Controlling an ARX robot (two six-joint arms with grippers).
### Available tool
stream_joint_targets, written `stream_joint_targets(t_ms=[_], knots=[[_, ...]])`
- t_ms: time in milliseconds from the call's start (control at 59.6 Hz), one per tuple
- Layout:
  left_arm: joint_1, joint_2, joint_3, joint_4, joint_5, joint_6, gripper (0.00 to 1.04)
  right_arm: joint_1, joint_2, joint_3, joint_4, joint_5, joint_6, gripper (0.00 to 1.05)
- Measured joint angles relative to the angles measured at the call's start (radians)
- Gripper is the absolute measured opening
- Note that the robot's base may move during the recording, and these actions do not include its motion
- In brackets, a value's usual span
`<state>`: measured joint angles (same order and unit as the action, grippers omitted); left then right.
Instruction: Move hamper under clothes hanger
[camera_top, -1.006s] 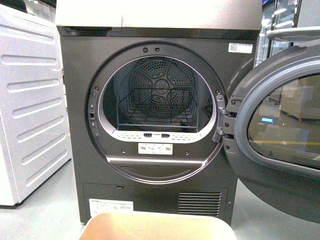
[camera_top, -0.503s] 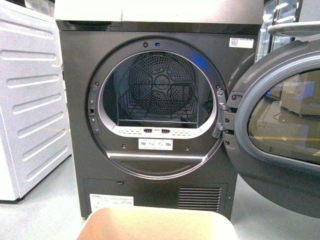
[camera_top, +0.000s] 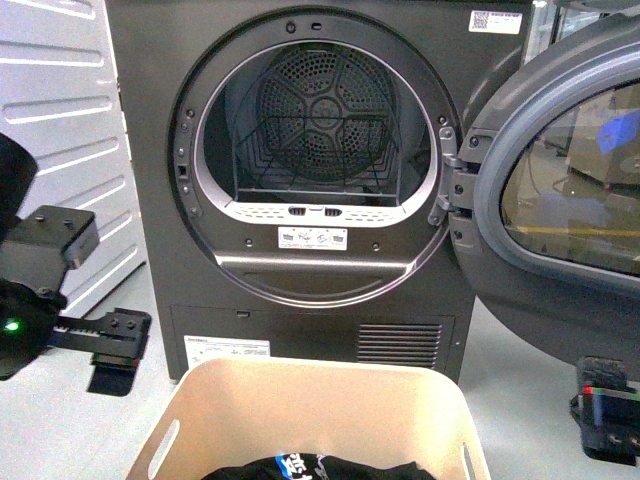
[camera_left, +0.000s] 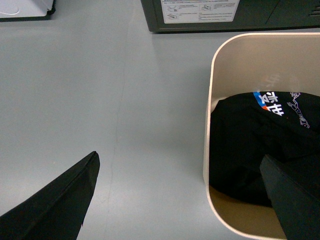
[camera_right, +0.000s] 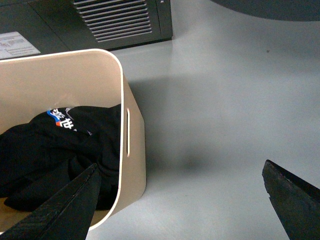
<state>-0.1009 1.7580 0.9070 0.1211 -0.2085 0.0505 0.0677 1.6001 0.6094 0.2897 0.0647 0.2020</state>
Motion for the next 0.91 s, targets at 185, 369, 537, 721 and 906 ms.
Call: stream_joint_targets(t_ms=[185, 369, 537, 721, 906], knots=[[-0.050, 0.184, 0.072, 0.071, -0.005, -0.017, 0.98, 0.079, 0.238, 0.137, 0.013, 0.066, 0.015, 0.97], [-0.089, 0.293, 0.105, 0.145, 0.010, -0.016, 0.98, 0.125, 0.413, 0.249, 0.008, 0.096, 0.035, 0.97], [-0.093, 0.352, 0.137, 0.172, 0.021, -0.024, 0.98, 0.145, 0.512, 0.326, 0.000, 0.100, 0.042, 0.97], [-0.091, 0.402, 0.158, 0.189, 0.032, -0.051, 0.98, 0.161, 0.607, 0.419, -0.024, 0.103, 0.043, 0.97], [-0.092, 0.441, 0.175, 0.200, 0.035, -0.060, 0.98, 0.164, 0.672, 0.491, -0.040, 0.107, 0.056, 0.97]])
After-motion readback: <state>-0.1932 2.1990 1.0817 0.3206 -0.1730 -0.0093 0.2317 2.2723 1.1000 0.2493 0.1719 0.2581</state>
